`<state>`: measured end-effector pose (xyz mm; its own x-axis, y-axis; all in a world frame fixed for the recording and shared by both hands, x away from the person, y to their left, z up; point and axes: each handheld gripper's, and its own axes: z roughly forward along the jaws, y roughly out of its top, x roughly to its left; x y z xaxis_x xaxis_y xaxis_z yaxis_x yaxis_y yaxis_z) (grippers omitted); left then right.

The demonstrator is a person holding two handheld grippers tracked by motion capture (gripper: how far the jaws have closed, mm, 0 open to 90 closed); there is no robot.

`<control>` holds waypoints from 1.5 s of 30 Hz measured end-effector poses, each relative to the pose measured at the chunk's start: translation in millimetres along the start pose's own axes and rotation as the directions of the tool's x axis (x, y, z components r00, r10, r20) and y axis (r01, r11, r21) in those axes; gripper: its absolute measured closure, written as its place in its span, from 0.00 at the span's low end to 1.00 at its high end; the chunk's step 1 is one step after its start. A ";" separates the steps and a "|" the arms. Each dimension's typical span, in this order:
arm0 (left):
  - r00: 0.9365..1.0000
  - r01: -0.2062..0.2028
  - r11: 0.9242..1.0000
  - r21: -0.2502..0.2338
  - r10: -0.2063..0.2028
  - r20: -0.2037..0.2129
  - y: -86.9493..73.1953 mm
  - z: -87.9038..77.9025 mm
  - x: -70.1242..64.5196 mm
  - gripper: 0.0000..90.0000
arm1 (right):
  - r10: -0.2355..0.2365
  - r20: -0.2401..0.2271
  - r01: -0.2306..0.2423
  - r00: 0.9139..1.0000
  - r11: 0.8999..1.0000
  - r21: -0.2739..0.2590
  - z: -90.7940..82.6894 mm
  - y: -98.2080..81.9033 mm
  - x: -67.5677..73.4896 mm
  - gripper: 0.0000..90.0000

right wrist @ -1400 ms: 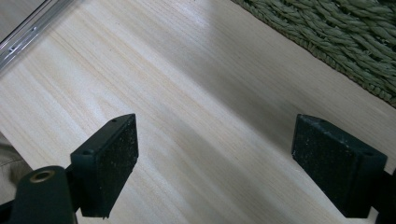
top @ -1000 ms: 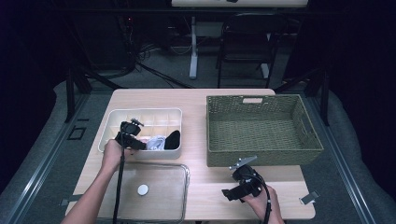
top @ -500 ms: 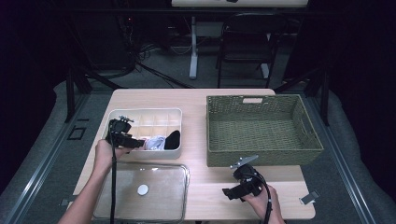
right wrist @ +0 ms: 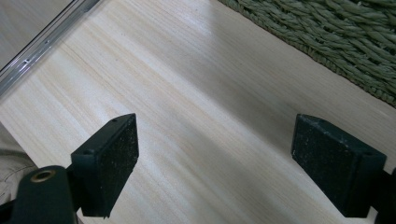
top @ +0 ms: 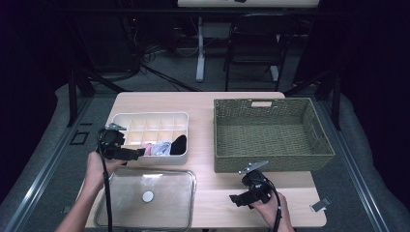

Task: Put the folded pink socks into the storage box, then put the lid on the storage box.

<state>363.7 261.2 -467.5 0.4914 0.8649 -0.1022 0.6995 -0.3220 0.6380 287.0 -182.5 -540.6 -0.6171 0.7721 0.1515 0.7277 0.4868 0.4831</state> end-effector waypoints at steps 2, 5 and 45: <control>1.000 0.009 1.000 -0.007 -0.009 0.003 -8.3 -5.5 1.7 0.03 | -0.001 0.003 0.001 1.000 1.000 0.002 -0.1 -0.1 -0.7 0.16; 1.000 0.018 1.000 -0.012 -0.019 -0.017 -22.1 -12.1 3.5 0.01 | 0.006 -0.003 -0.006 1.000 1.000 0.000 0.1 0.2 0.2 0.16; 0.942 0.336 0.937 0.092 -0.335 -0.033 -139.0 -7.1 44.6 0.16 | 0.017 0.013 -0.017 1.000 1.000 -0.012 2.9 0.2 6.7 0.16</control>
<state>284.7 347.2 -555.3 0.2115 0.9350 -0.2846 0.8685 -0.0463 0.4935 283.8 -176.1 -541.9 -0.6008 0.7854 0.1487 0.7344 0.4690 0.4906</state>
